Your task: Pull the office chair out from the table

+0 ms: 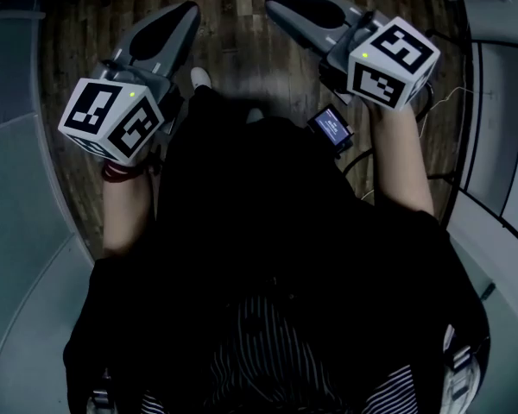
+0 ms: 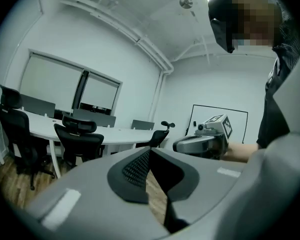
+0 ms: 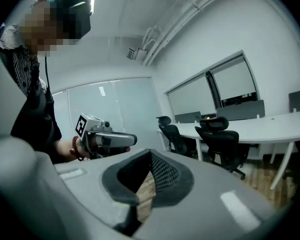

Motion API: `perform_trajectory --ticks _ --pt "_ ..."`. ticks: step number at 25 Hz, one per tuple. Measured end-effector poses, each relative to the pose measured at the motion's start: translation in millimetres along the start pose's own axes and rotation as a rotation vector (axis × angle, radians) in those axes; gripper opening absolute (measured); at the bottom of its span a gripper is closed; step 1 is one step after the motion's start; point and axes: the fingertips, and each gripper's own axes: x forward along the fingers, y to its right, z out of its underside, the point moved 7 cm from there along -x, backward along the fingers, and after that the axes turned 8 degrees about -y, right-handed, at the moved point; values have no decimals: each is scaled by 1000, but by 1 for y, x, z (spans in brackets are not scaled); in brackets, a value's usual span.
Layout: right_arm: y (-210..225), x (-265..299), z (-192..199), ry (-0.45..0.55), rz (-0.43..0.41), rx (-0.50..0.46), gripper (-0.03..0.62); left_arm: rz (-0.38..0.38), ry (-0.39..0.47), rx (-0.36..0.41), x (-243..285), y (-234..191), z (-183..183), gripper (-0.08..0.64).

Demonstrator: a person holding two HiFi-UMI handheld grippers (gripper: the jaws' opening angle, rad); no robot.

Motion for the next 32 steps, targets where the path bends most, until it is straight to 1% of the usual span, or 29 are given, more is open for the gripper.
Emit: perform_trajectory --ticks 2,5,7,9,14,18,19,21,25,27,29,32 --pt "-9 -1 -10 18 -6 -12 2 1 15 11 -5 3 -6 0" --pt "-28 -8 -31 41 -14 -30 2 3 46 45 -18 16 -28 0" --pt "-36 -11 -38 42 -16 -41 2 7 55 70 -24 23 -37 -2" --pt "-38 -11 -38 33 -8 -54 2 15 49 83 -23 25 -37 -2" --pt "-33 -8 -33 33 32 -94 2 10 24 82 -9 17 -29 -2" --pt "-35 -9 -36 22 71 -116 2 45 69 40 -5 14 -40 -2" --pt "-36 -9 -40 21 74 -112 2 53 64 48 -5 13 -45 -2" --pt "-36 -10 -57 25 84 -97 2 54 37 89 -7 9 -61 -2" --pt "-37 -7 -110 34 122 -78 2 68 -4 120 -15 -9 -111 -2" --pt "-36 -3 -133 31 140 -79 2 71 -31 148 -15 -18 -131 -2" --pt "-37 0 -151 27 161 -84 2 83 -34 167 -18 -24 -147 -2" --pt "-42 0 -168 25 184 -87 2 102 -27 182 -25 -26 -161 -2"
